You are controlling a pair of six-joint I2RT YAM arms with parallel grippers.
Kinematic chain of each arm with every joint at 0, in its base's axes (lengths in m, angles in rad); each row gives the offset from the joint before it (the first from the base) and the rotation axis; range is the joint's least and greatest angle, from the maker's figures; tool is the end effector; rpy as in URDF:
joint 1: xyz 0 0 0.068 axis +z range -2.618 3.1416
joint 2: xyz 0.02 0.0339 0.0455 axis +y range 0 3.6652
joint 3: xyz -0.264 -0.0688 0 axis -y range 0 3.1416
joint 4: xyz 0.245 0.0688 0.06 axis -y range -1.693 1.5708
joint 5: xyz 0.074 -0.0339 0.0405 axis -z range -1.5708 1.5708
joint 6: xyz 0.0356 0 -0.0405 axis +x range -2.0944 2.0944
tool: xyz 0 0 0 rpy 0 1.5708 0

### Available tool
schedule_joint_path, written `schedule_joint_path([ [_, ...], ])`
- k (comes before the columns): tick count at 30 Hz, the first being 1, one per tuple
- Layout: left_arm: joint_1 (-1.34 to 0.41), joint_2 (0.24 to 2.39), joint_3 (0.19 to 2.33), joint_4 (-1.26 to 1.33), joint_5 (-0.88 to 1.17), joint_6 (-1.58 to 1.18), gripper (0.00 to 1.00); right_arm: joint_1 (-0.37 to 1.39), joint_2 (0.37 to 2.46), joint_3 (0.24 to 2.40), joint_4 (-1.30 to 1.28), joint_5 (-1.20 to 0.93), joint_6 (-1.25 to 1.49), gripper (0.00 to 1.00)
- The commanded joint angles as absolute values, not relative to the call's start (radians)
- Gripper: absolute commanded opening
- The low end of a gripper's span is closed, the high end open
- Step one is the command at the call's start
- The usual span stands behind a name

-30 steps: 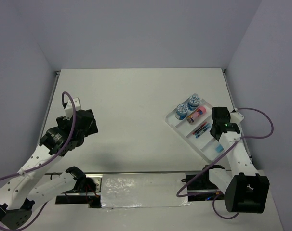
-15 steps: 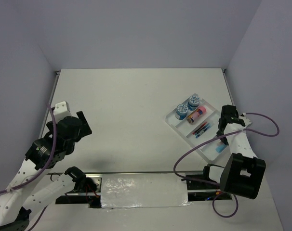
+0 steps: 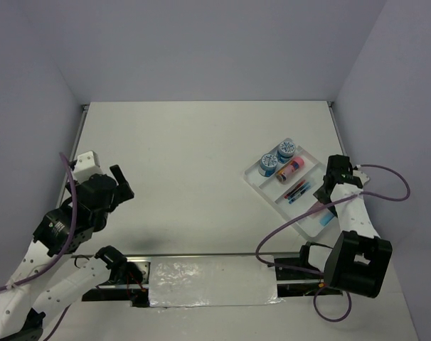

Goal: Sort the stationery into containers
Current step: Place the pen in the storage box, then reset both arms

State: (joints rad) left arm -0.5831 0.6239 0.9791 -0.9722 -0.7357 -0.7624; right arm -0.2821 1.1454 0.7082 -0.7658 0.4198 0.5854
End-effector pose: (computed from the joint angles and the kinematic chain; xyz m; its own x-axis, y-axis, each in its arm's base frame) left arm 0.0937 -0.0332 0.3511 -0.3156 -0.4052 -0.8580 -0.3688 0.8855 -0.2825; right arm 0.1849 -0.0687 0.2052 -0.5288 0.6786 -0.5098 0.8244 0.5535 -0.1183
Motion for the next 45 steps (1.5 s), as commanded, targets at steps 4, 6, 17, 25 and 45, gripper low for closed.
schedule_joint_path([
  [4,-0.578,0.633,0.976,-0.933,-0.744,-0.746,0.99,-0.168,0.88,0.81,-0.715,0.27,0.493,0.84],
  [6,-0.572,0.656,0.986,-0.928,-0.735,-0.733,0.99,-0.015,0.816,0.85,-0.683,0.184,0.457,1.0],
  [17,-0.554,0.746,1.209,-1.115,-0.893,-0.715,0.99,0.255,0.522,1.27,-1.06,0.218,0.282,1.0],
  [25,-0.554,0.646,1.295,-1.253,-0.914,-0.747,0.99,0.273,0.312,1.408,-1.203,0.242,0.213,1.0],
  [45,-0.555,0.486,1.361,-1.284,-0.799,-0.707,0.99,0.307,0.181,1.39,-1.281,0.264,0.244,1.0],
])
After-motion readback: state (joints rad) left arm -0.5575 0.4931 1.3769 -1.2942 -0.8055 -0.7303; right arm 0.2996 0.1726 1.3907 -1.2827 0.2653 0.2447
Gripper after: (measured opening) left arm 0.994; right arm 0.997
